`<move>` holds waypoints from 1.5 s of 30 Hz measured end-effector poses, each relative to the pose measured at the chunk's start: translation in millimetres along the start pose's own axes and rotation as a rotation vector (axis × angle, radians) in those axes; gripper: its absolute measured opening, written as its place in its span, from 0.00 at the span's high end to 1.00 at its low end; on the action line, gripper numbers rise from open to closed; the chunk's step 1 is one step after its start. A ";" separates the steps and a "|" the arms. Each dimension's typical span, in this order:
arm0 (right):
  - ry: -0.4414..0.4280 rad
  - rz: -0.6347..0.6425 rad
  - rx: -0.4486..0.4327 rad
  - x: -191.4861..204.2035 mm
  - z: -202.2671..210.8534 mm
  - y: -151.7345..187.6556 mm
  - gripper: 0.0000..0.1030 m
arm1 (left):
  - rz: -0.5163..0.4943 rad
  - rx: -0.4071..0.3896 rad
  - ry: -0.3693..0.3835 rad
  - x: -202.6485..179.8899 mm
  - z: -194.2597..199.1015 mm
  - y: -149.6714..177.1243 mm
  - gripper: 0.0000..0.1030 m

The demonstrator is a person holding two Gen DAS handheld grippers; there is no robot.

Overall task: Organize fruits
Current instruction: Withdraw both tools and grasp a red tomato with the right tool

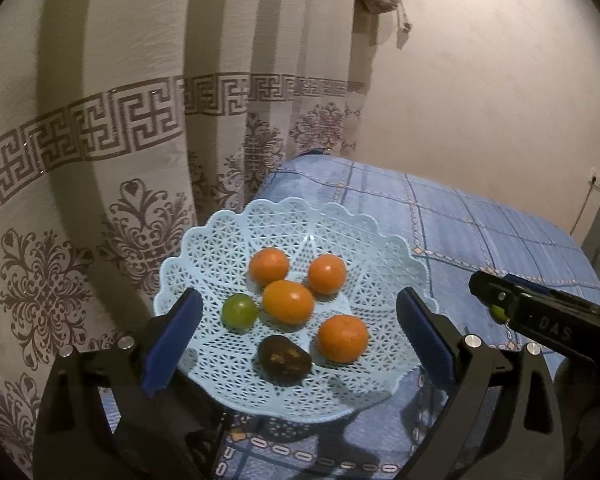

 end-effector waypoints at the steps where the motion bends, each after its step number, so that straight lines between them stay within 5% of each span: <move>1: 0.005 -0.003 0.000 -3.1 0.3 0.2 0.47 | -0.004 -0.001 0.002 -1.5 0.5 -0.3 0.04; 33: 0.192 -0.215 0.007 -159.1 10.6 -19.8 0.47 | -0.108 0.005 0.055 -76.3 -2.1 -9.0 0.03; 45: 0.230 -0.172 0.050 -168.4 -19.2 -26.9 0.47 | -0.161 0.022 0.079 -104.1 -6.6 -6.5 0.03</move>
Point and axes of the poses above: each gripper's, at about its wrist camera, not at the fingertips, and z roughly against the way its jaws point, x to its left, y to its underside, the point moved 3 cm from there along -z, roughly the way its jaws point, and after that the axes turned 7 degrees about -z, right-handed, at the moved point
